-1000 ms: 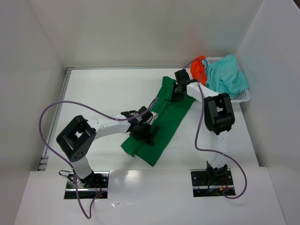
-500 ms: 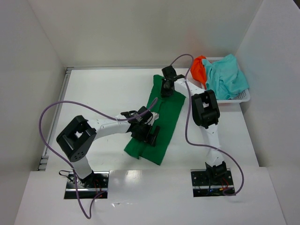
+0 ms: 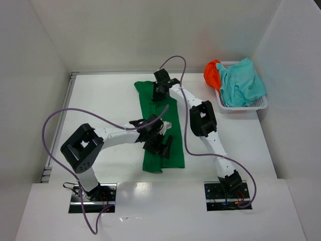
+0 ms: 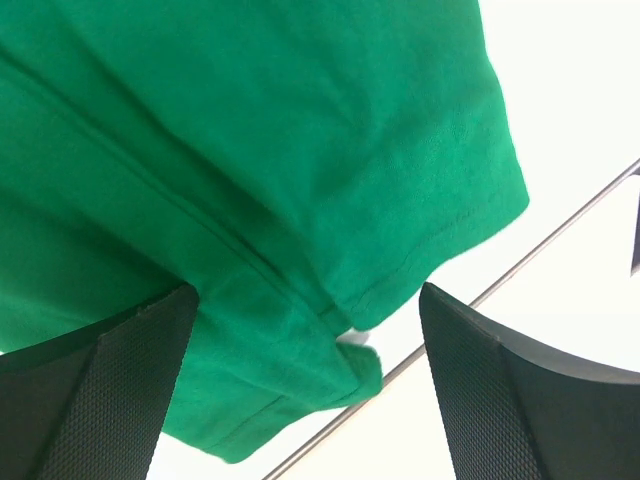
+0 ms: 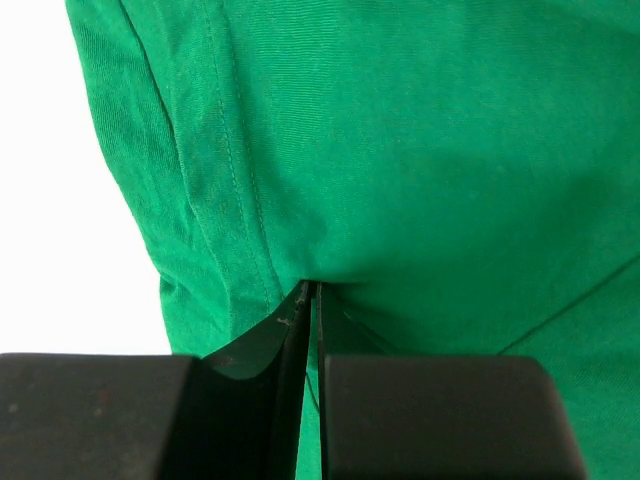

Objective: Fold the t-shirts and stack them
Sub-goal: Rotate the tshirt 90 degrees

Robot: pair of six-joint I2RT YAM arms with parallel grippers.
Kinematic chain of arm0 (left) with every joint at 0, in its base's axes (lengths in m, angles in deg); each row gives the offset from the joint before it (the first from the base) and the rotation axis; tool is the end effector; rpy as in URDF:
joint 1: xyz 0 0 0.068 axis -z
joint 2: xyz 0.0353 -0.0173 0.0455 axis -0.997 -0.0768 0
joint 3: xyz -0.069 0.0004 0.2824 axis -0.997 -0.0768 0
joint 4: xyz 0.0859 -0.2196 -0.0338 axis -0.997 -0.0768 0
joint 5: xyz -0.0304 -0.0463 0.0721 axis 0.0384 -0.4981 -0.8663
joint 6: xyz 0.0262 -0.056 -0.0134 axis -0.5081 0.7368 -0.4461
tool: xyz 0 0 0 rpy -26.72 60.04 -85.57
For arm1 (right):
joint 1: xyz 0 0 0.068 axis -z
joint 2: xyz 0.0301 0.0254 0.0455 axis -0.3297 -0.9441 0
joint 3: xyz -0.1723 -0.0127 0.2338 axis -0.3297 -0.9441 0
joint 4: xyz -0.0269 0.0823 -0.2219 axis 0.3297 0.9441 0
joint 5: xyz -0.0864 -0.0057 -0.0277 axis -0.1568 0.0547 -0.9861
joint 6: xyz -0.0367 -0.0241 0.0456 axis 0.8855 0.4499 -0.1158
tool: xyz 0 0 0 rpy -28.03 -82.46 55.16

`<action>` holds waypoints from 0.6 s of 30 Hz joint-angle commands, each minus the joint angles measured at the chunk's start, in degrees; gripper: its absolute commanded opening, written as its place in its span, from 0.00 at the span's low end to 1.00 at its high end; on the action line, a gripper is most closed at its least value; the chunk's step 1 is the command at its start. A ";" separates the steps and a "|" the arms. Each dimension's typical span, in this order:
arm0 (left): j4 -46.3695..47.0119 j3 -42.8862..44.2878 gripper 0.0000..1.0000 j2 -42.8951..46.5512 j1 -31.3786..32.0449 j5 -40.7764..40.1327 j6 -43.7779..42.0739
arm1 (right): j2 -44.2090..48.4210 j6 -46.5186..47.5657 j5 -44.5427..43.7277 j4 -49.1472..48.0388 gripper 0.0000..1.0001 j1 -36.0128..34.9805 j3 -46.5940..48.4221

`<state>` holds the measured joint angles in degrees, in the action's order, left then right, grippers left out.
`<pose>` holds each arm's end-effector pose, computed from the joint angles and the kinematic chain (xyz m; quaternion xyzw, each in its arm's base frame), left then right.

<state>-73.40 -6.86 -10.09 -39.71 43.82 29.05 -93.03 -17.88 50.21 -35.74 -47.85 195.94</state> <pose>0.2190 -0.2464 0.1898 0.1776 0.9402 -0.2677 0.1133 0.4961 0.2748 0.1627 -0.0152 0.9416 0.1914 0.2766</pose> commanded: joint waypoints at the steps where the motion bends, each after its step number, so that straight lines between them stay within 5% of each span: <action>1: -2.40 -2.49 1.00 -4.59 0.78 3.49 2.43 | -3.23 -0.42 1.72 3.42 0.10 -1.02 6.59; 8: -7.75 0.14 1.00 2.86 0.78 -6.70 3.66 | 1.40 1.25 -0.64 5.46 0.19 0.38 10.57; 18: -11.37 -4.16 1.00 16.56 0.78 -17.78 13.41 | 30.23 4.84 -6.62 -6.58 0.55 2.93 -16.20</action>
<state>-81.79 -9.31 2.11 -39.12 30.80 37.62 -72.95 -15.36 47.30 -35.56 -45.21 185.38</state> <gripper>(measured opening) 0.998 0.535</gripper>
